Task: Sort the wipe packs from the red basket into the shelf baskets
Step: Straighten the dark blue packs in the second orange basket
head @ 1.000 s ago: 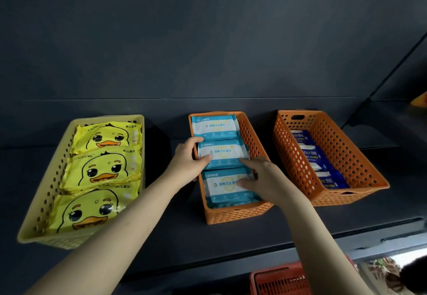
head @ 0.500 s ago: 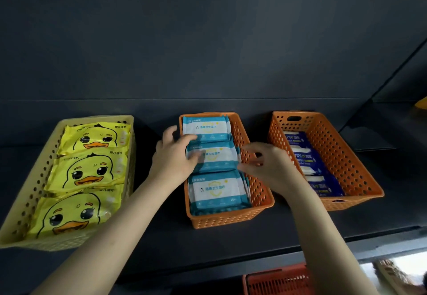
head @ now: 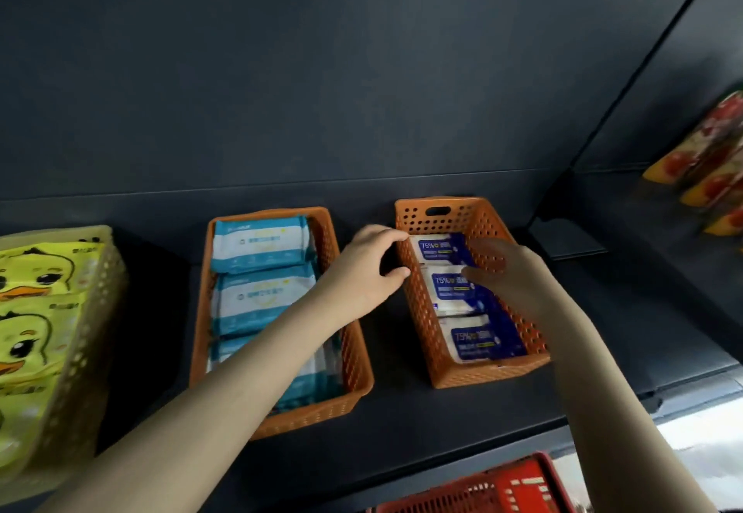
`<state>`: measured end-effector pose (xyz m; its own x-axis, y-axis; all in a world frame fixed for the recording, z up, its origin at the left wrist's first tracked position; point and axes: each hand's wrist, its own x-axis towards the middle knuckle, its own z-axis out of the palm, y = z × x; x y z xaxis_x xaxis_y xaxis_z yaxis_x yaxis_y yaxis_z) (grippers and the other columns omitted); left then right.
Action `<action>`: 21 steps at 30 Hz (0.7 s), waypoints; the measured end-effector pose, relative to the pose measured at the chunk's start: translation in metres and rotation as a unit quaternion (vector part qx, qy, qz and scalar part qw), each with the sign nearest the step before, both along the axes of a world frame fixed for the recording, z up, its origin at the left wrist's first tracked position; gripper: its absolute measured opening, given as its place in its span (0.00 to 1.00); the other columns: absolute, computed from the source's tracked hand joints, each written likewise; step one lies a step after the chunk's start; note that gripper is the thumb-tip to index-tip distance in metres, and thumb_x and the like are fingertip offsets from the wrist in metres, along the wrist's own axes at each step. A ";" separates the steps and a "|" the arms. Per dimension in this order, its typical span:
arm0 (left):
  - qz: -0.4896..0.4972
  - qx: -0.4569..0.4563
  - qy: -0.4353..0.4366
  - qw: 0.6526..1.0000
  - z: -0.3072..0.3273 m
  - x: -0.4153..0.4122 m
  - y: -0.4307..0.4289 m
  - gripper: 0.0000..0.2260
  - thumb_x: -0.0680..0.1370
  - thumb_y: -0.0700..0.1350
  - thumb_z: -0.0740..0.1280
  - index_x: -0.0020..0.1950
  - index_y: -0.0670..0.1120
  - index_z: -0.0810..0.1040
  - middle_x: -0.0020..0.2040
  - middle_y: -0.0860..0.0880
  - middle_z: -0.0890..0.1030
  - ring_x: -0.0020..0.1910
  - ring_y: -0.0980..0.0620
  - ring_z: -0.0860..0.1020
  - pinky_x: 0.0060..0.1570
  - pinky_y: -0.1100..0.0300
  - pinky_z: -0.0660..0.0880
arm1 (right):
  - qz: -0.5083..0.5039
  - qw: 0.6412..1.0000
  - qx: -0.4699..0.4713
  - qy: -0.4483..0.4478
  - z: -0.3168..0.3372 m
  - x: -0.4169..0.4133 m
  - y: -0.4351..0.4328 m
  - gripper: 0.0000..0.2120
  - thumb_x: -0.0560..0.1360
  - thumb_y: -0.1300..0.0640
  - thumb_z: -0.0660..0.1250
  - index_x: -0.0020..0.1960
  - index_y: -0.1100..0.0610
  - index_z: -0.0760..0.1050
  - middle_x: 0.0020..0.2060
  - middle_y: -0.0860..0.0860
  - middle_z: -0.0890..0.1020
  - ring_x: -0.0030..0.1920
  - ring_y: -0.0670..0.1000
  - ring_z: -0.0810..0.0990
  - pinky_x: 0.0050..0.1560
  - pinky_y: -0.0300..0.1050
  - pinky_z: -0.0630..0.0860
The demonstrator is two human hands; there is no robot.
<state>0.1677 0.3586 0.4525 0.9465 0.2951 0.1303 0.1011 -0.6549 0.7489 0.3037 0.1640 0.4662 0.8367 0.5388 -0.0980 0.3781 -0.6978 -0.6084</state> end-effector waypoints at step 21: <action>-0.039 0.112 0.115 0.986 -0.027 0.072 0.003 0.29 0.75 0.56 0.68 0.74 0.57 0.64 0.76 0.59 0.58 0.73 0.56 0.51 0.72 0.48 0.53 | 0.213 0.965 -0.151 0.040 -0.044 0.089 0.042 0.32 0.71 0.53 0.74 0.72 0.48 0.67 0.71 0.48 0.70 0.69 0.49 0.69 0.69 0.49 0.66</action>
<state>0.2395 0.3615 0.4257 0.9771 0.2095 -0.0374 0.1954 -0.8135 0.5477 0.3929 0.2064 0.4226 0.5297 0.7684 -0.3590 0.6295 -0.6399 -0.4408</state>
